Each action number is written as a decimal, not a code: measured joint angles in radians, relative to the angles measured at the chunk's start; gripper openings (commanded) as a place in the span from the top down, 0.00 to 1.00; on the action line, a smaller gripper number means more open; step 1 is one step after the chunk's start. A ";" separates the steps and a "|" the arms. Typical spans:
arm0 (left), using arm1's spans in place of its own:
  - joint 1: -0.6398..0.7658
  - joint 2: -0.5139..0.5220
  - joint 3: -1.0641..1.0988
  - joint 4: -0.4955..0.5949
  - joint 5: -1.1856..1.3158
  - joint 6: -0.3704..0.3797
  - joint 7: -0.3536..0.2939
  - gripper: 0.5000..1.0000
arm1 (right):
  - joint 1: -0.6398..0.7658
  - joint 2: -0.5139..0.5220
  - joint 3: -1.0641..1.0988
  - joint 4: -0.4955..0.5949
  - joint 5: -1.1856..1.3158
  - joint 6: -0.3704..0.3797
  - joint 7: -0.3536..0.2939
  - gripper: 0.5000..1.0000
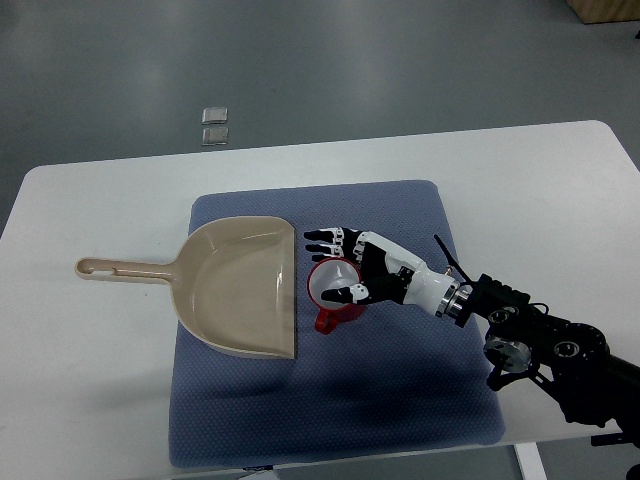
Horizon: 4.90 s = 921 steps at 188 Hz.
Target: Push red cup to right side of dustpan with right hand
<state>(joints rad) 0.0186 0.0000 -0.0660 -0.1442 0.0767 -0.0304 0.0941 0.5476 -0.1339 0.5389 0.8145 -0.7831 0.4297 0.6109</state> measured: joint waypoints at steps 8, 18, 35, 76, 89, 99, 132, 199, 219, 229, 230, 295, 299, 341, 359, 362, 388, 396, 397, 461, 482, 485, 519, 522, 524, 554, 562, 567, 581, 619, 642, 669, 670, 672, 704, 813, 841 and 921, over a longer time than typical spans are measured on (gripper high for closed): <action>0.000 0.000 0.000 0.000 0.000 0.000 0.000 0.00 | 0.001 0.001 0.001 0.000 -0.001 0.000 0.000 0.13; 0.000 0.000 0.000 0.000 0.000 0.000 0.000 0.00 | 0.002 0.005 0.002 0.000 -0.003 0.000 0.000 0.13; 0.000 0.000 0.000 0.000 0.000 0.000 0.000 0.00 | 0.003 0.008 0.003 0.000 -0.006 0.000 0.000 0.13; 0.000 0.000 0.000 0.000 0.000 0.000 0.000 0.00 | 0.003 0.020 0.003 -0.002 -0.018 -0.011 0.000 0.13; 0.000 0.000 0.000 0.000 0.000 0.000 0.000 0.00 | 0.003 0.028 0.003 -0.004 -0.030 -0.023 0.000 0.13; 0.000 0.000 0.000 0.000 0.000 0.000 0.000 0.00 | 0.003 0.032 0.003 -0.004 -0.036 -0.028 0.000 0.13; 0.000 0.000 0.000 0.000 0.000 0.000 0.000 0.00 | 0.004 0.040 0.003 -0.005 -0.042 -0.031 0.000 0.13; 0.000 0.000 0.000 0.000 0.000 0.000 0.000 0.00 | 0.018 0.054 0.003 -0.005 -0.044 -0.031 0.000 0.13; 0.000 0.000 0.000 0.000 0.000 0.000 0.000 0.00 | 0.018 0.056 0.003 -0.005 -0.046 -0.032 0.000 0.13; 0.000 0.000 0.000 0.000 0.000 0.000 0.000 0.00 | 0.018 0.058 0.003 -0.005 -0.054 -0.032 0.000 0.13; 0.000 0.000 0.000 0.000 0.000 0.000 0.000 0.00 | 0.018 0.059 0.003 -0.005 -0.055 -0.033 0.000 0.13; 0.000 0.000 0.000 0.000 0.000 0.000 0.000 0.00 | 0.024 0.059 0.003 -0.012 -0.075 -0.046 0.000 0.13; 0.000 0.000 0.000 0.000 0.000 0.000 0.000 0.00 | 0.025 0.059 0.003 -0.013 -0.075 -0.046 0.000 0.13; 0.000 0.000 0.000 0.000 0.000 0.000 0.000 0.00 | 0.037 0.059 0.004 -0.014 -0.076 -0.047 0.000 0.13; 0.000 0.000 0.000 0.000 0.000 0.000 0.000 0.00 | 0.040 0.059 0.004 -0.015 -0.076 -0.051 0.000 0.13; 0.000 0.000 0.000 0.000 0.000 0.000 0.000 0.00 | 0.041 0.059 0.004 -0.015 -0.076 -0.052 0.000 0.13; 0.000 0.000 0.000 0.000 0.000 0.000 0.000 0.00 | 0.044 0.062 0.004 -0.015 -0.077 -0.054 -0.007 0.13; 0.000 0.000 0.000 0.000 0.000 0.000 0.000 0.00 | 0.044 0.063 0.004 -0.015 -0.078 -0.054 -0.008 0.13; 0.000 0.000 0.000 0.000 0.000 0.000 0.000 0.00 | 0.044 0.063 0.004 -0.015 -0.078 -0.054 -0.008 0.13; 0.000 0.000 0.000 0.000 0.000 0.000 0.000 0.00 | 0.047 0.078 0.003 -0.015 -0.107 -0.055 -0.017 0.13; 0.000 0.000 0.000 0.000 0.000 0.000 -0.001 0.00 | 0.055 0.081 0.003 -0.021 -0.108 -0.059 -0.022 0.13; 0.000 0.000 0.000 0.000 0.000 0.000 -0.001 0.00 | 0.057 0.082 0.003 -0.022 -0.108 -0.060 -0.024 0.13; 0.000 0.000 0.000 0.000 0.000 0.000 -0.001 0.00 | 0.066 0.081 0.004 -0.026 -0.108 -0.067 -0.031 0.13; 0.000 0.000 0.000 0.000 0.000 0.000 -0.001 0.00 | 0.066 0.081 0.004 -0.026 -0.108 -0.067 -0.031 0.13; 0.000 0.000 0.000 0.000 0.000 0.000 -0.001 0.00 | 0.067 0.081 0.004 -0.026 -0.108 -0.067 -0.031 0.13; 0.000 0.000 0.000 0.000 0.000 0.000 -0.001 0.00 | 0.078 0.079 0.006 -0.032 -0.107 -0.072 -0.031 0.13; 0.000 0.000 0.000 0.000 0.000 0.000 -0.001 0.00 | 0.081 0.078 0.006 -0.033 -0.107 -0.072 -0.031 0.13; 0.000 0.000 0.000 0.000 0.000 0.000 0.000 0.00 | 0.083 0.077 0.006 -0.033 -0.107 -0.072 -0.031 0.13; 0.000 0.000 0.000 0.000 0.000 0.000 0.000 0.00 | 0.085 0.075 0.006 -0.034 -0.107 -0.073 -0.031 0.13; 0.000 0.000 0.000 0.000 0.000 0.000 0.000 0.00 | 0.094 0.072 0.006 -0.034 -0.107 -0.074 -0.031 0.13; 0.000 0.000 0.000 0.000 0.000 0.000 0.000 0.00 | 0.100 0.070 0.014 -0.034 -0.106 -0.074 -0.031 0.13; 0.000 0.000 0.000 0.000 0.000 0.000 0.000 0.00 | 0.112 0.063 0.032 -0.034 -0.104 -0.071 -0.032 0.13; 0.000 0.000 0.000 0.000 0.000 0.000 0.000 0.00 | 0.113 0.062 0.032 -0.034 -0.104 -0.071 -0.032 0.13; 0.000 0.000 0.000 0.000 0.000 0.000 0.000 0.00 | 0.114 0.062 0.032 -0.034 -0.104 -0.071 -0.032 0.13; 0.000 0.000 0.000 0.000 0.000 0.000 0.000 0.00 | 0.136 0.047 0.033 -0.034 -0.093 -0.065 -0.033 0.13; 0.000 0.000 0.000 0.000 0.000 0.000 0.000 0.00 | 0.263 -0.067 0.108 -0.100 0.177 -0.056 -0.425 0.14; 0.000 0.000 0.000 0.000 0.000 0.000 0.000 0.00 | 0.292 -0.086 0.124 -0.127 0.280 -0.060 -0.533 0.13; 0.000 0.000 0.000 0.000 0.000 0.000 0.000 0.00 | 0.310 -0.117 0.125 -0.185 0.635 -0.071 -0.738 0.13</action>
<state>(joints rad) 0.0185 0.0000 -0.0660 -0.1442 0.0767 -0.0308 0.0936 0.8572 -0.2514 0.6642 0.6294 -0.1483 0.3588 -0.1270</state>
